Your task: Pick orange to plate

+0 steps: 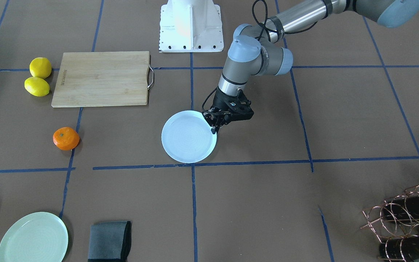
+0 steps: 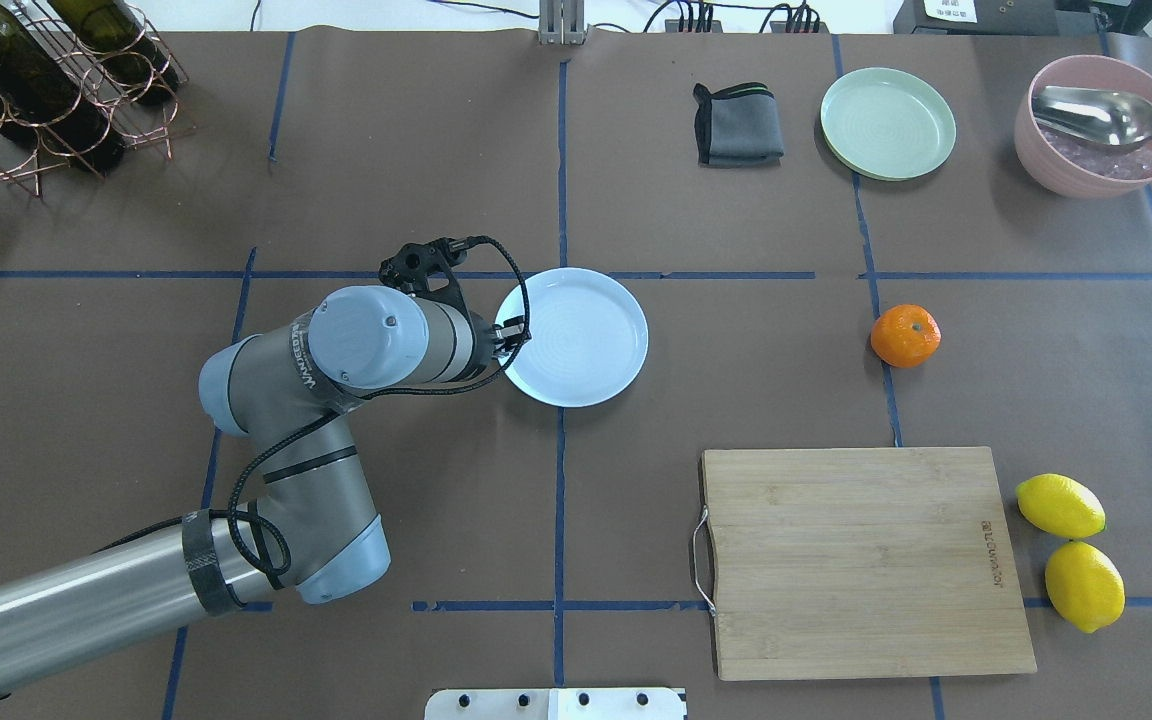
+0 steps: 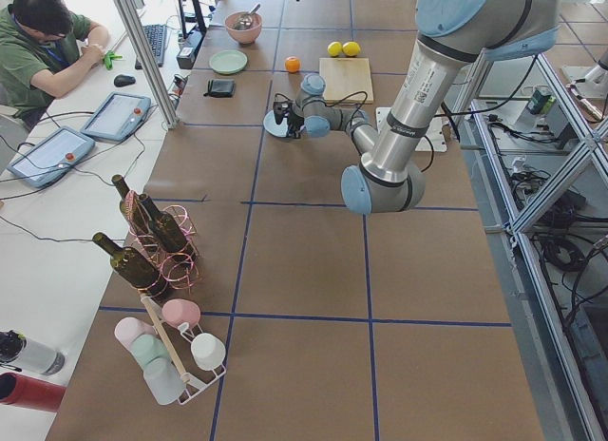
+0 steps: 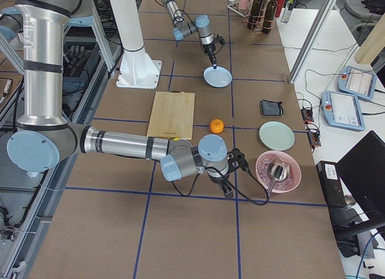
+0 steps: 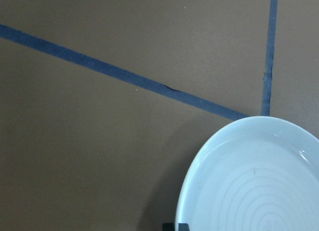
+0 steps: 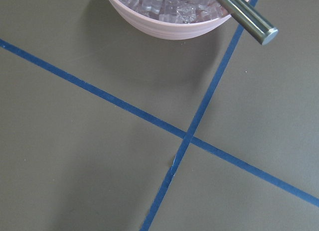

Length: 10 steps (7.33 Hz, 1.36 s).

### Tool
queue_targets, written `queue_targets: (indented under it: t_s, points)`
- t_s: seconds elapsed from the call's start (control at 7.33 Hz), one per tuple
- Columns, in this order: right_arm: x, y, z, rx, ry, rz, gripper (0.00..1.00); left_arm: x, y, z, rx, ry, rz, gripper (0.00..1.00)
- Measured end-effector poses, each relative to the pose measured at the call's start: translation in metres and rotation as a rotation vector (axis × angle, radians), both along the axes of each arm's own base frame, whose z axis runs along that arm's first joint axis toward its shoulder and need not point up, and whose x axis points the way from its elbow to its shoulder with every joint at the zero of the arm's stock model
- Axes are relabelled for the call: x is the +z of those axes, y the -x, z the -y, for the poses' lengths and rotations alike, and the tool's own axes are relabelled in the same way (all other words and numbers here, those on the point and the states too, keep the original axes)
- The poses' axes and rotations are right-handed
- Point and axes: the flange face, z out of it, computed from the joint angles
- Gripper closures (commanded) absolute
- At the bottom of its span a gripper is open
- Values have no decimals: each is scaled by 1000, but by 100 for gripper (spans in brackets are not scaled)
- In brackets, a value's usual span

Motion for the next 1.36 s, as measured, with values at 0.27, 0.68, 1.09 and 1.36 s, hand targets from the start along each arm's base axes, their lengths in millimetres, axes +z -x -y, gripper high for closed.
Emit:
queue_targets:
  t_s: [0.27, 0.68, 1.09, 1.36]
  points:
    - [-4, 0, 1, 10, 2, 4, 0, -3, 4, -2, 10, -15, 3, 0]
    - [-21, 2, 6, 28, -58, 25, 0, -14, 84, 0, 137, -144, 142, 0]
    - [-31, 17, 10, -4, -123, 43, 0, -4, 248, 36, 257, -287, 367, 0]
    - [-36, 19, 13, -6, -123, 50, 0, 55, 371, 67, 360, -353, 462, 0]
